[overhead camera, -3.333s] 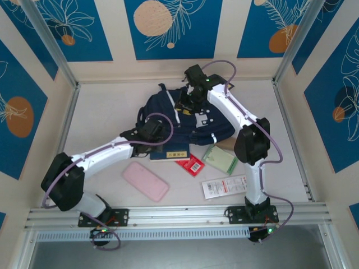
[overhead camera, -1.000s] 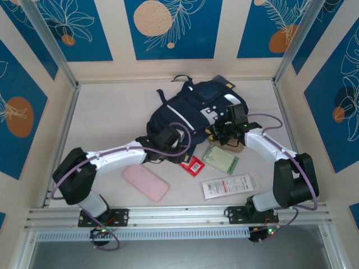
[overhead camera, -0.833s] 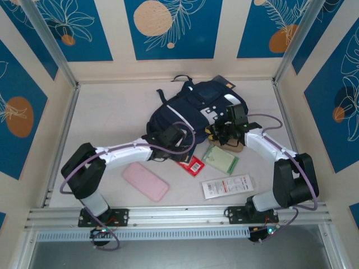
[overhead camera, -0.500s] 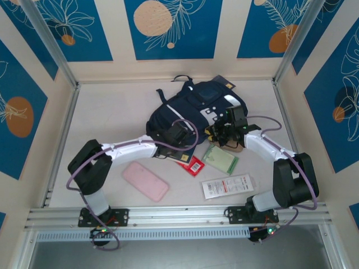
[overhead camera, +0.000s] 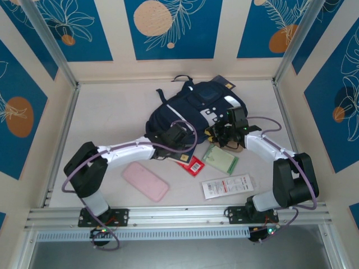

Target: Pack the student bag

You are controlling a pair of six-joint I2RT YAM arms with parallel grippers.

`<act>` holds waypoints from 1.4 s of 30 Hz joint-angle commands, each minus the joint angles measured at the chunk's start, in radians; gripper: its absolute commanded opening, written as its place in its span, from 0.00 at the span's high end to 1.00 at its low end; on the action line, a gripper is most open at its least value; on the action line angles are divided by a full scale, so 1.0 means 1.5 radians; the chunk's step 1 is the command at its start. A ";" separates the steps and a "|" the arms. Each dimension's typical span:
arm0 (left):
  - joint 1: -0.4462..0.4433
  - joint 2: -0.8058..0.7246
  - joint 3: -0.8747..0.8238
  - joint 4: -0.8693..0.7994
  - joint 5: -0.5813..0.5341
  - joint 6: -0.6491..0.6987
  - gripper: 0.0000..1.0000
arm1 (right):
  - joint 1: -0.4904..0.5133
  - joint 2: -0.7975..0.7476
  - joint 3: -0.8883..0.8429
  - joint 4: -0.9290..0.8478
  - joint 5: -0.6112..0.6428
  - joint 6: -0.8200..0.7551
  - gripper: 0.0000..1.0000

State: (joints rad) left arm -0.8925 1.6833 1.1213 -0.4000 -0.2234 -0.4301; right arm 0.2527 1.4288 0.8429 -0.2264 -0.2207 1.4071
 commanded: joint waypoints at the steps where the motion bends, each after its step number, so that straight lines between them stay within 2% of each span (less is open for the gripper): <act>1: 0.019 -0.046 -0.030 -0.027 -0.037 -0.004 1.00 | -0.028 -0.024 0.001 -0.034 -0.018 -0.034 1.00; 15: 0.072 -0.166 -0.116 -0.065 0.001 -0.034 1.00 | -0.122 -0.011 0.067 -0.135 -0.006 -0.138 1.00; 18: 0.071 -0.182 -0.122 -0.053 0.061 -0.031 1.00 | -0.138 -0.001 0.079 -0.154 -0.010 -0.162 1.00; 21: 0.067 -0.174 -0.121 -0.024 0.154 -0.015 1.00 | -0.144 0.021 0.103 -0.179 -0.019 -0.193 0.99; 24: 0.055 -0.160 -0.110 0.005 0.221 -0.003 1.00 | -0.144 0.040 0.124 -0.214 -0.019 -0.214 0.82; 28: 0.039 -0.143 -0.082 0.047 0.297 -0.006 1.00 | -0.133 0.021 0.132 -0.265 0.001 -0.222 0.38; 31: 0.019 -0.121 -0.046 0.052 0.343 0.002 1.00 | -0.111 -0.020 0.148 -0.346 0.059 -0.223 0.15; 34: 0.000 -0.099 -0.012 0.040 0.353 0.004 1.00 | -0.081 -0.066 0.159 -0.412 0.082 -0.223 0.11; 38: -0.013 -0.076 0.016 0.044 0.367 -0.004 1.00 | -0.020 -0.140 0.108 -0.397 0.046 -0.174 0.22; 42: -0.032 -0.056 0.048 0.040 0.370 -0.008 1.00 | 0.038 -0.167 0.069 -0.353 0.008 -0.101 0.25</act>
State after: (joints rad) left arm -0.9146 1.5875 1.1290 -0.3595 0.2729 -0.4431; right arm 0.2684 1.1854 0.9939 -0.7521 -0.1619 1.1614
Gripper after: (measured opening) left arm 0.041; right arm 0.754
